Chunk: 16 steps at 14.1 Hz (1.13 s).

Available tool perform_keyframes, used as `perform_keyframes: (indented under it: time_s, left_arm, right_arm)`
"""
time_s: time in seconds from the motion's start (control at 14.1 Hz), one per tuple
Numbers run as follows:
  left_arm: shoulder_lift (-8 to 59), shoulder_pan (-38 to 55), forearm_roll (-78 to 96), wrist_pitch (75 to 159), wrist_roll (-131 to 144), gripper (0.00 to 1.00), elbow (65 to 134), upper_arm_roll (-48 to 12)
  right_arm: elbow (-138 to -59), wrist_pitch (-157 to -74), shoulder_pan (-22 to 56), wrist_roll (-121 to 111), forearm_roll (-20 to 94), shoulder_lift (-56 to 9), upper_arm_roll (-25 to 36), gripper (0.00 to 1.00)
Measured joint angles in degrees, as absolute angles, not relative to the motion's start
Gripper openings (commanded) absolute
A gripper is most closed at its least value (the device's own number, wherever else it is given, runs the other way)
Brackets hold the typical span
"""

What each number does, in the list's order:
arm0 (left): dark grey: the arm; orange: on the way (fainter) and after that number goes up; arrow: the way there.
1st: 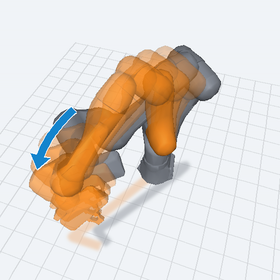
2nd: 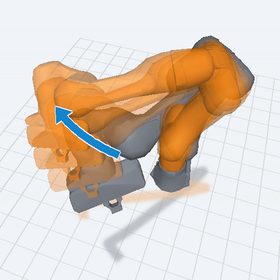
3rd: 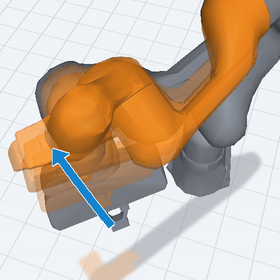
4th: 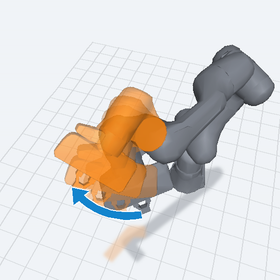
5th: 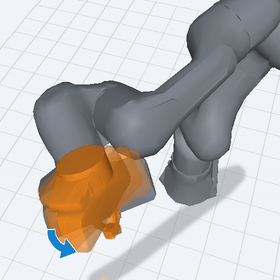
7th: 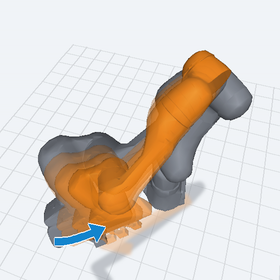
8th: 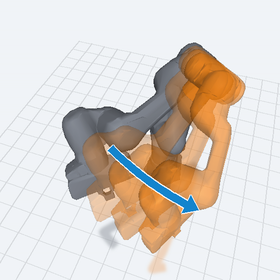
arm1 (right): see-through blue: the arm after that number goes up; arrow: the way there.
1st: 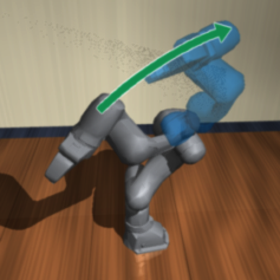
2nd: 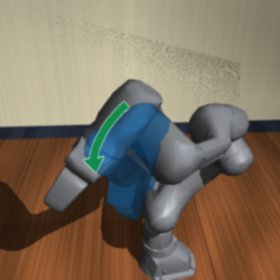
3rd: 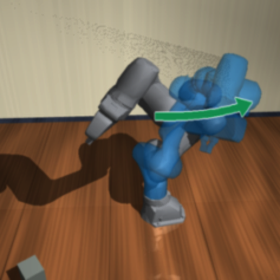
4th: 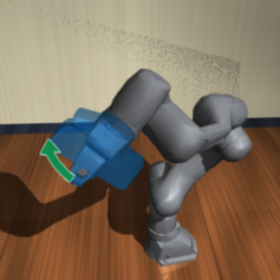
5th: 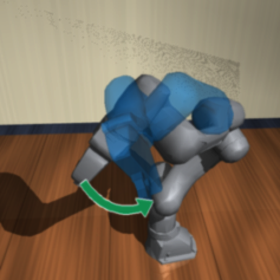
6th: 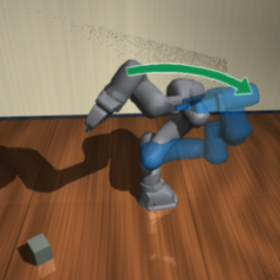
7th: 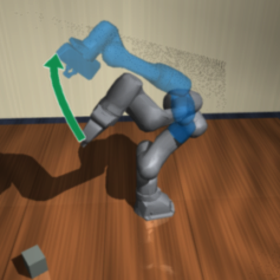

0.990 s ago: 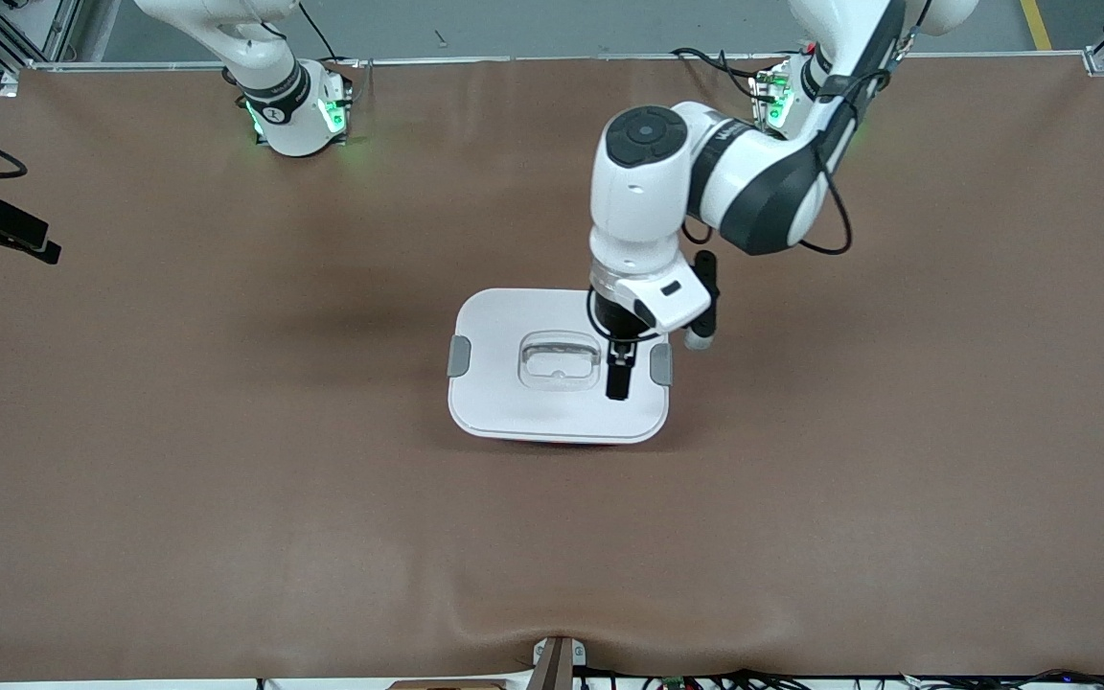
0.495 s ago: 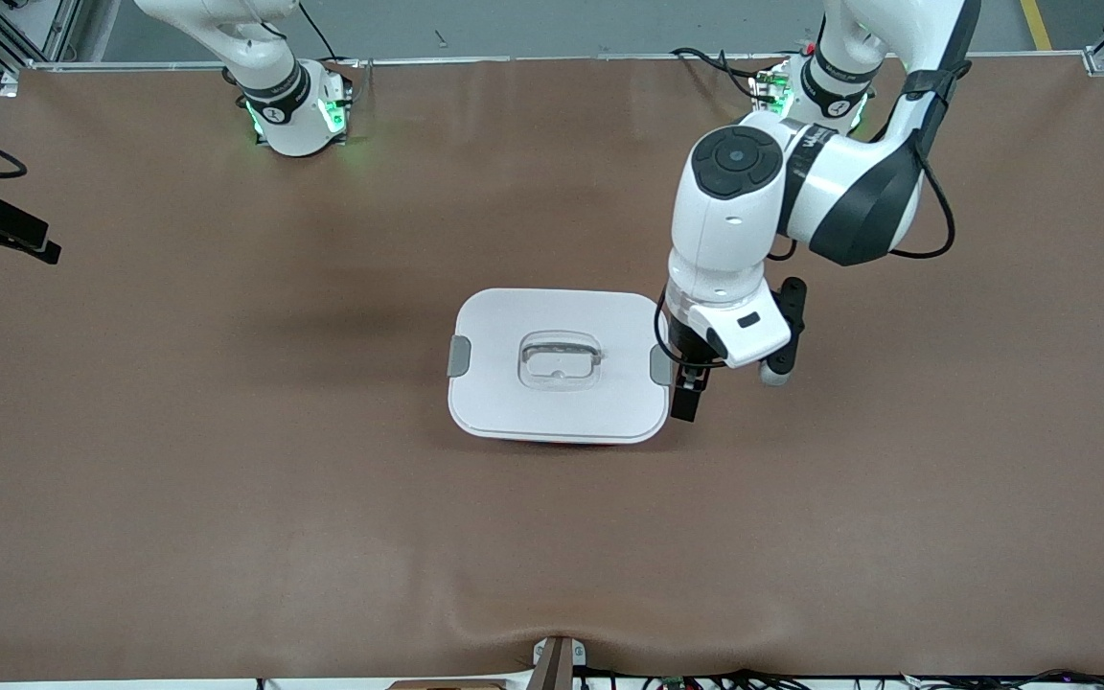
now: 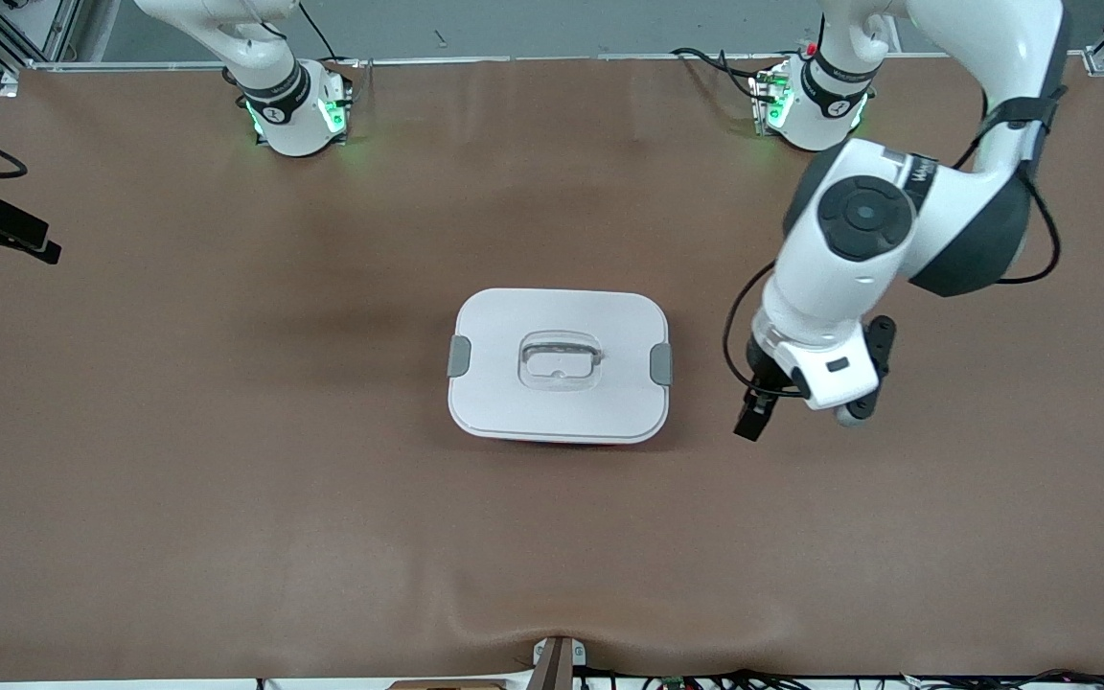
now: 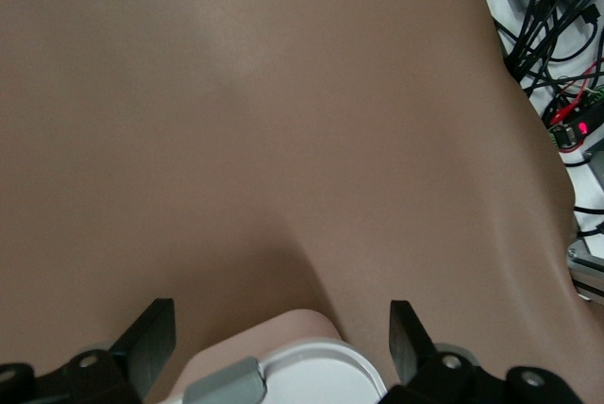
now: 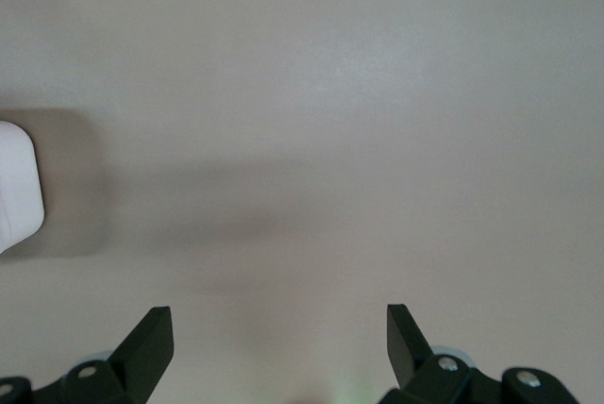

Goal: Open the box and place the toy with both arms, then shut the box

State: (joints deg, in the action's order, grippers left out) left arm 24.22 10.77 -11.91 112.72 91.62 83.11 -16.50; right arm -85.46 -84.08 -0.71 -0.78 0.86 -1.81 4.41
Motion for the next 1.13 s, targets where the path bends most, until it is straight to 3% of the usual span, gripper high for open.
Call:
perform_keyframes:
  time_s: [0.57,1.13]
  left_arm:
    - [22.44,2.45,-11.69,107.52,77.87,1.00,82.98,-21.53]
    - [14.26,0.70,-11.22,104.45,60.52,1.00,82.27,-20.50]
  right_arm:
    - [-85.46,-84.08,-0.71,-0.78,0.86,-1.82,4.41,1.00]
    - [-85.46,-84.08,-0.71,-0.78,0.86,-1.82,4.41,1.00]
